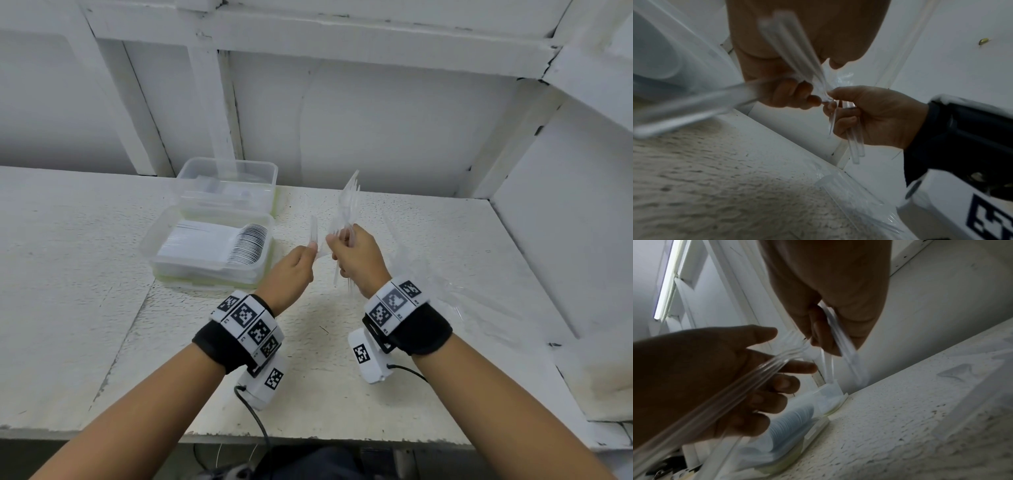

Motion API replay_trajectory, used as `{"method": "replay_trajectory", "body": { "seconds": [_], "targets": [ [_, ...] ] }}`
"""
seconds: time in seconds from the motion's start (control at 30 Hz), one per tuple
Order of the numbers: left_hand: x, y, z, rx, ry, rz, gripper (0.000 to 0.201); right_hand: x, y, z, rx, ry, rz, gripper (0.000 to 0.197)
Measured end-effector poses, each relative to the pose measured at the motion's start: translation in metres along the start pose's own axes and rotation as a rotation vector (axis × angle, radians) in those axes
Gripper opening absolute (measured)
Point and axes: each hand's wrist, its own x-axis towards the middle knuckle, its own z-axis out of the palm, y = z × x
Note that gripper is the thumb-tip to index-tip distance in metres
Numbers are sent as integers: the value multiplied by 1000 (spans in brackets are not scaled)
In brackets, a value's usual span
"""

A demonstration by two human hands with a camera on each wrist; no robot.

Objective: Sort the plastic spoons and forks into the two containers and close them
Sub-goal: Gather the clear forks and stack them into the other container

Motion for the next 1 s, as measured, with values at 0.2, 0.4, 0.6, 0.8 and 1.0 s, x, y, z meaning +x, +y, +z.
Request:
{"method": "replay_trajectory", "body": {
  "seconds": [0.2, 0.4, 0.6, 0.8, 1.0],
  "targets": [
    [6, 3, 1, -131, -38, -113, 36, -8, 0, 9, 12, 4, -73, 20],
    [6, 7, -5, -347, -119, -207, 28, -9, -1, 6, 38, -14, -67, 32],
    [7, 8, -4, -377, -136, -224, 29, -9, 1, 4, -110, -14, -187, 31],
    [6, 15, -4, -589, -230, -333, 28, -4, 4, 7, -141, 15, -243, 31],
    [4, 13, -3, -632, -231, -319, 27, 3, 4, -2, -109, -61, -209, 35]
  ]
}}
